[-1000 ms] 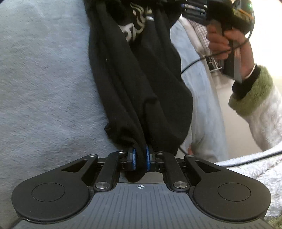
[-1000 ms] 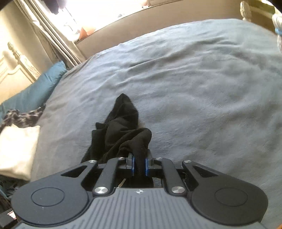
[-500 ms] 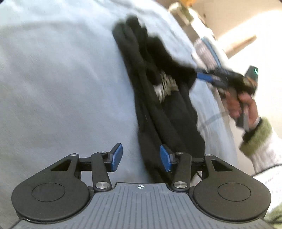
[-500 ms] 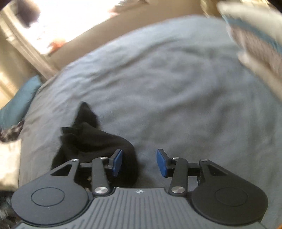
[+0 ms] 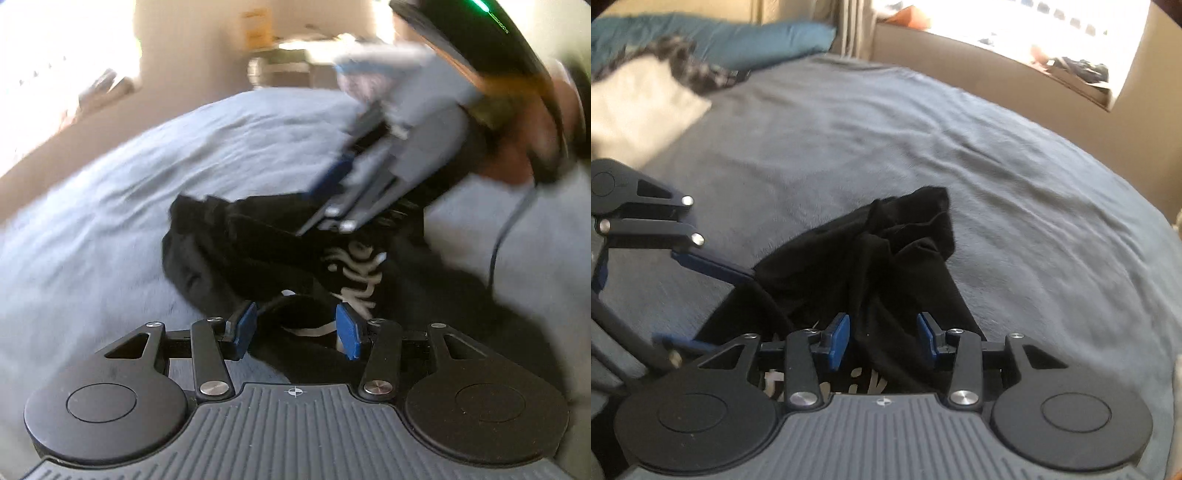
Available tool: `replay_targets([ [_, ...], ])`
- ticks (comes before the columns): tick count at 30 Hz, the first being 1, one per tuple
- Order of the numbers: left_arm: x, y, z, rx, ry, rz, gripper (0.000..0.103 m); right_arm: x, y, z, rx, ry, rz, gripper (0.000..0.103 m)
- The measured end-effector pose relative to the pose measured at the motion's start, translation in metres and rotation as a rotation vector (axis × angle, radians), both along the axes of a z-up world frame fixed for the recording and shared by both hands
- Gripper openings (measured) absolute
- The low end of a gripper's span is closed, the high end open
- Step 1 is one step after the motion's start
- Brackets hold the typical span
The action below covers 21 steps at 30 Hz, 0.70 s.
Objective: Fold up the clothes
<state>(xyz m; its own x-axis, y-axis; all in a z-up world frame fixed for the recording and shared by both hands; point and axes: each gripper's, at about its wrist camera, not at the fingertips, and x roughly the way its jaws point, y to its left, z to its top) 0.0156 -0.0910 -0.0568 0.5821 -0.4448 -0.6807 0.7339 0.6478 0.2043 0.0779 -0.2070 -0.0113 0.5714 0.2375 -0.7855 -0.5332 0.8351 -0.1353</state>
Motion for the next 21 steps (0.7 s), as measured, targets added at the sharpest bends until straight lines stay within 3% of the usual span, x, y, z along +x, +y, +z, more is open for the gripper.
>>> replay_targets([
  [5,0.019,-0.016,-0.015,0.058,-0.03,0.008,0.046,0.02,-0.003,-0.008,0.02,0.038,-0.006,0.04],
  [7,0.029,-0.019,-0.022,0.071,-0.019,0.036,0.041,0.024,-0.006,-0.007,0.05,0.046,-0.009,0.04],
  [9,0.039,-0.016,-0.024,0.036,0.015,0.069,0.026,0.026,-0.008,-0.005,0.084,0.053,-0.01,0.04],
  [11,0.045,-0.011,-0.023,-0.006,0.043,0.105,0.017,0.027,-0.008,-0.006,0.117,0.063,-0.009,0.039],
  [12,0.047,-0.007,-0.021,-0.029,0.05,0.124,0.012,0.029,-0.009,-0.007,0.134,0.07,-0.014,0.032],
  [13,0.047,-0.002,-0.018,-0.05,0.045,0.145,0.011,0.032,-0.011,-0.009,0.157,0.084,-0.032,0.015],
  [15,0.047,0.006,-0.011,-0.092,0.03,0.189,0.009,0.037,-0.018,-0.012,0.196,0.101,-0.075,0.003],
  [21,0.048,0.057,0.016,-0.277,0.035,0.413,0.007,0.032,-0.071,0.002,0.417,0.045,-0.275,0.001],
])
